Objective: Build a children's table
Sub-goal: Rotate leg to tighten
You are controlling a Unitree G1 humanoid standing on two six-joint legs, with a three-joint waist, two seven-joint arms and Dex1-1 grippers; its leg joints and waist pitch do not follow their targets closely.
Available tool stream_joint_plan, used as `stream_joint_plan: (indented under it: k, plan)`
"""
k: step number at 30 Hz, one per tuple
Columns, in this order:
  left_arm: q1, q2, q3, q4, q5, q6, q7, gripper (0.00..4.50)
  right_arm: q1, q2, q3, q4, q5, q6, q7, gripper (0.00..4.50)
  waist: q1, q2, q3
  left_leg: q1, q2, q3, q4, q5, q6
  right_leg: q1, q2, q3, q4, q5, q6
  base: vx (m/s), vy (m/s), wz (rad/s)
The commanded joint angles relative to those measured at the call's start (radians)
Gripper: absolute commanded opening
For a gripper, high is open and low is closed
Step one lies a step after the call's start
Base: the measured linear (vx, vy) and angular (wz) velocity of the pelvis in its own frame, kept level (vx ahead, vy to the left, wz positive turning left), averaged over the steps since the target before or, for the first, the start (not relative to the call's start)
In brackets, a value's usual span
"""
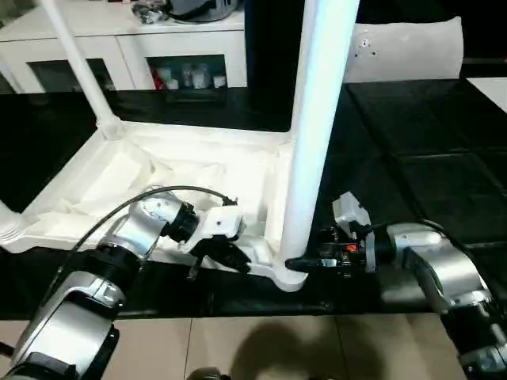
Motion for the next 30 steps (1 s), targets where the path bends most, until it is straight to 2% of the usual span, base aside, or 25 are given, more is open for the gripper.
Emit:
stream_joint_plan:
  k: [1,2,3,4,5,6,7,8,9,10,11,12,13,14,15,16,17,18,19,20,22,24,27,28,30]
  plan:
    - [-0.028,-0.094,0.005,0.042,0.004,0.078,0.144,0.0,-0.017,0.093,0.003,-0.013,-0.039,0.005,-0.187,1.93,-0.021,-0.02,-0.047,0.022,0.043,-0.014,-0.067,-0.252,0.027,0.028,-0.074,0.043,-0.116,-0.65,-0.051,0.0,0.0,0.0]
    - [-0.03,-0.098,0.008,0.044,0.004,0.082,0.151,0.0,-0.017,0.098,0.002,-0.012,-0.042,0.007,-0.198,1.93,-0.021,-0.02,-0.047,0.022,0.043,-0.014,-0.067,-0.252,0.027,0.028,-0.074,0.043,-0.116,-0.65,-0.051,0.0,0.0,0.0]
    - [-0.047,-0.125,0.024,0.062,0.001,0.116,0.203,0.0,-0.029,0.137,-0.011,0.002,-0.056,0.023,-0.276,1.92,-0.04,-0.018,-0.044,0.024,0.03,-0.02,-0.062,-0.286,0.015,0.031,-0.071,0.021,-0.133,-0.734,0.002,0.0,0.0,0.0]
    - [-0.055,-0.138,0.032,0.072,-0.001,0.13,0.231,0.0,-0.036,0.156,-0.019,0.009,-0.059,0.033,-0.314,1.91,-0.048,-0.017,-0.043,0.023,0.03,-0.022,-0.062,-0.299,0.014,0.031,-0.068,0.014,-0.138,-0.742,0.014,0.0,0.0,0.0]
    - [-0.065,-0.153,0.041,0.082,-0.003,0.145,0.262,0.0,-0.044,0.179,-0.029,0.017,-0.061,0.045,-0.355,1.91,-0.064,-0.016,-0.043,0.025,0.033,-0.028,-0.064,-0.334,0.015,0.034,-0.064,-0.001,-0.148,-0.736,0.034,0.0,0.0,0.0]
    - [-0.084,-0.18,0.06,0.104,-0.009,0.173,0.322,0.0,-0.061,0.218,-0.048,0.033,-0.063,0.071,-0.428,1.91,-0.083,0.001,-0.041,0.035,0.043,-0.035,-0.067,-0.396,0.017,0.037,-0.062,-0.021,-0.159,-0.71,0.036,0.0,0.0,0.0]
    - [-0.089,-0.189,0.067,0.109,-0.01,0.185,0.339,0.0,-0.066,0.229,-0.054,0.035,-0.062,0.081,-0.45,1.91,-0.097,0.001,-0.041,0.03,0.049,-0.04,-0.072,-0.426,0.018,0.048,-0.061,-0.031,-0.159,-0.681,0.038,0.0,0.0,0.0]
    - [-0.109,-0.214,0.088,0.131,-0.015,0.21,0.404,0.0,-0.09,0.27,-0.076,0.059,-0.068,0.107,-0.536,1.91,-0.112,0.026,-0.041,0.026,0.08,-0.058,-0.097,-0.528,0.01,0.068,-0.059,-0.034,-0.137,-0.59,0.027,-0.017,0.055,-0.04]
    - [-0.129,-0.238,0.109,0.153,-0.019,0.233,0.468,0.0,-0.118,0.312,-0.099,0.089,-0.075,0.133,-0.629,1.91,-0.127,0.028,-0.039,0.004,0.117,-0.078,-0.137,-0.647,-0.007,0.096,-0.058,-0.013,-0.067,-0.435,-0.006,-0.06,0.043,-0.06]
    - [-0.147,-0.259,0.129,0.173,-0.018,0.251,0.525,0.0,-0.144,0.35,-0.12,0.118,-0.091,0.151,-0.714,1.91,-0.127,0.028,-0.037,-0.005,0.13,-0.086,-0.157,-0.696,-0.019,0.105,-0.058,0.006,-0.023,-0.359,-0.023,-0.06,0.043,-0.06]
    - [-0.161,-0.275,0.145,0.189,-0.017,0.259,0.572,0.0,-0.166,0.375,-0.134,0.15,-0.111,0.148,-0.784,1.91,-0.123,0.029,-0.035,0.014,0.114,-0.066,-0.166,-0.742,-0.054,0.08,-0.061,0.031,-0.012,-0.316,-0.069,0.0,0.0,0.0]
    - [-0.169,-0.285,0.157,0.198,-0.018,0.262,0.6,0.0,-0.181,0.391,-0.142,0.177,-0.121,0.13,-0.821,1.91,-0.143,-0.001,-0.034,0.026,0.074,-0.053,-0.133,-0.701,-0.058,0.056,-0.066,0.034,-0.064,-0.419,-0.065,0.0,0.0,0.0]
    - [-0.176,-0.293,0.165,0.205,-0.02,0.267,0.62,0.0,-0.191,0.401,-0.145,0.193,-0.131,0.119,-0.847,1.91,-0.133,-0.037,-0.034,0.06,-0.02,-0.019,-0.011,-0.364,0.007,0.013,-0.107,0.008,-0.165,-0.827,0.0,0.0,0.0,0.0]
    - [-0.184,-0.303,0.173,0.212,-0.022,0.274,0.643,0.0,-0.202,0.414,-0.149,0.211,-0.141,0.107,-0.874,1.91,-0.131,-0.032,-0.038,0.029,-0.017,-0.02,-0.017,-0.277,0.032,0.042,-0.115,0.017,-0.155,-0.843,0.02,0.077,-0.006,-0.11]
    - [-0.191,-0.315,0.181,0.213,-0.025,0.271,0.659,0.0,-0.211,0.434,-0.162,0.225,-0.139,0.082,-0.901,1.91,-0.124,-0.026,-0.053,-0.037,0.009,-0.041,-0.06,-0.154,0.059,0.089,-0.107,0.02,-0.113,-0.692,0.023,0.098,0.001,-0.16]
    - [-0.191,-0.316,0.182,0.213,-0.025,0.271,0.661,0.0,-0.211,0.435,-0.163,0.226,-0.139,0.081,-0.903,1.91,-0.119,-0.016,-0.06,-0.035,0.021,-0.045,-0.066,-0.123,0.065,0.079,-0.097,0.018,-0.113,-0.608,0.008,0.098,0.001,-0.16]
    - [-0.193,-0.321,0.186,0.212,-0.029,0.273,0.662,0.0,-0.214,0.439,-0.159,0.227,-0.145,0.069,-0.9,2.26,-0.123,-0.007,-0.071,-0.016,0.042,-0.049,-0.066,-0.084,0.072,0.058,-0.085,0.027,-0.092,-0.383,-0.068,0.074,-0.02,0.03]
    - [-0.194,-0.322,0.187,0.212,-0.03,0.274,0.663,0.0,-0.214,0.44,-0.158,0.227,-0.147,0.065,-0.899,2.26,-0.127,-0.014,-0.077,-0.022,0.045,-0.05,-0.061,-0.043,0.099,0.06,-0.077,0.03,-0.065,-0.217,-0.142,0.068,-0.022,0.09]
    - [-0.193,-0.323,0.185,0.211,-0.028,0.271,0.661,0.0,-0.212,0.442,-0.157,0.224,-0.151,0.059,-0.895,2.47,-0.127,-0.017,-0.078,-0.025,0.041,-0.045,-0.057,-0.043,0.114,0.059,-0.078,0.032,-0.063,-0.182,-0.167,0.068,-0.022,0.09]
    - [-0.187,-0.316,0.174,0.204,-0.019,0.256,0.644,0.0,-0.205,0.441,-0.158,0.213,-0.157,0.049,-0.888,2.64,-0.124,-0.02,-0.08,-0.031,0.039,-0.042,-0.055,-0.02,0.147,0.065,-0.083,0.032,-0.054,-0.12,-0.206,0.061,-0.019,0.03]
    - [-0.175,-0.306,0.162,0.193,-0.012,0.241,0.618,0.0,-0.194,0.429,-0.158,0.204,-0.16,0.027,-0.878,2.72,-0.116,-0.018,-0.079,-0.031,0.04,-0.038,-0.052,0.008,0.189,0.065,-0.084,0.03,-0.05,-0.085,-0.229,0.0,0.0,0.0]
    - [-0.155,-0.283,0.149,0.176,-0.004,0.211,0.573,0.0,-0.171,0.403,-0.172,0.188,-0.149,-0.007,-0.858,2.95,-0.114,-0.02,-0.079,-0.031,0.043,-0.038,-0.052,0.006,0.198,0.067,-0.085,0.029,-0.051,-0.103,-0.225,0.0,0.0,0.0]
    - [-0.136,-0.255,0.139,0.16,0.003,0.194,0.535,0.0,-0.143,0.37,-0.179,0.164,-0.139,-0.033,-0.818,3.2,-0.111,-0.018,-0.075,-0.027,0.048,-0.038,-0.055,-0.018,0.197,0.066,-0.084,0.029,-0.054,-0.137,-0.217,0.0,0.0,0.0]
    - [-0.121,-0.233,0.134,0.148,0.004,0.183,0.504,0.0,-0.123,0.343,-0.18,0.146,-0.132,-0.051,-0.782,3.32,-0.112,-0.019,-0.073,-0.026,0.049,-0.036,-0.056,-0.034,0.192,0.065,-0.083,0.03,-0.057,-0.156,-0.215,0.0,0.0,0.0]
    - [-0.104,-0.204,0.125,0.134,0.005,0.167,0.463,0.0,-0.099,0.312,-0.186,0.121,-0.115,-0.065,-0.728,3.44,-0.104,-0.018,-0.07,-0.024,0.051,-0.034,-0.059,-0.068,0.173,0.065,-0.084,0.032,-0.063,-0.204,-0.205,0.0,0.0,0.0]
